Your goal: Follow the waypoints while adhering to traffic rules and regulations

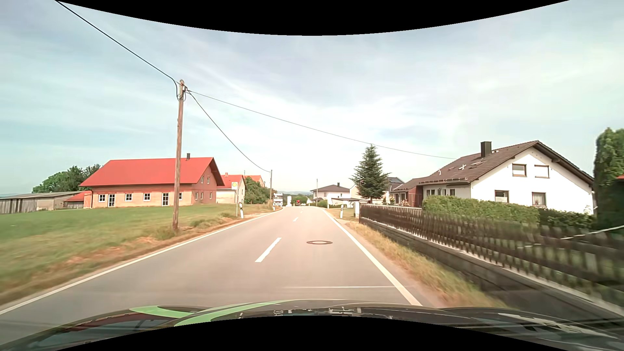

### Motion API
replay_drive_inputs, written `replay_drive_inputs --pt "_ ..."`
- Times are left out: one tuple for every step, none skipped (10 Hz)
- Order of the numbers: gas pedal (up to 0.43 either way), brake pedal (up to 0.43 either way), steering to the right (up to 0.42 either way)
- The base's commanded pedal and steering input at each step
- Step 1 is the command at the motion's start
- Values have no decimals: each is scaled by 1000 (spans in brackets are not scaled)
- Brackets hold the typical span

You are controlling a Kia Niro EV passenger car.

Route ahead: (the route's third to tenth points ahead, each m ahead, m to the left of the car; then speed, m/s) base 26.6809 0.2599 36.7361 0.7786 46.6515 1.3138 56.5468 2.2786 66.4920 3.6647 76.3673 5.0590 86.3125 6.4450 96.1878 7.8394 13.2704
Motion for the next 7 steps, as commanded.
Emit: replay_drive_inputs --pt "0 201 -1" --pt "0 201 0" --pt "0 201 0" --pt "0 195 0" --pt "0 189 1" --pt "0 177 1" --pt "0 171 1"
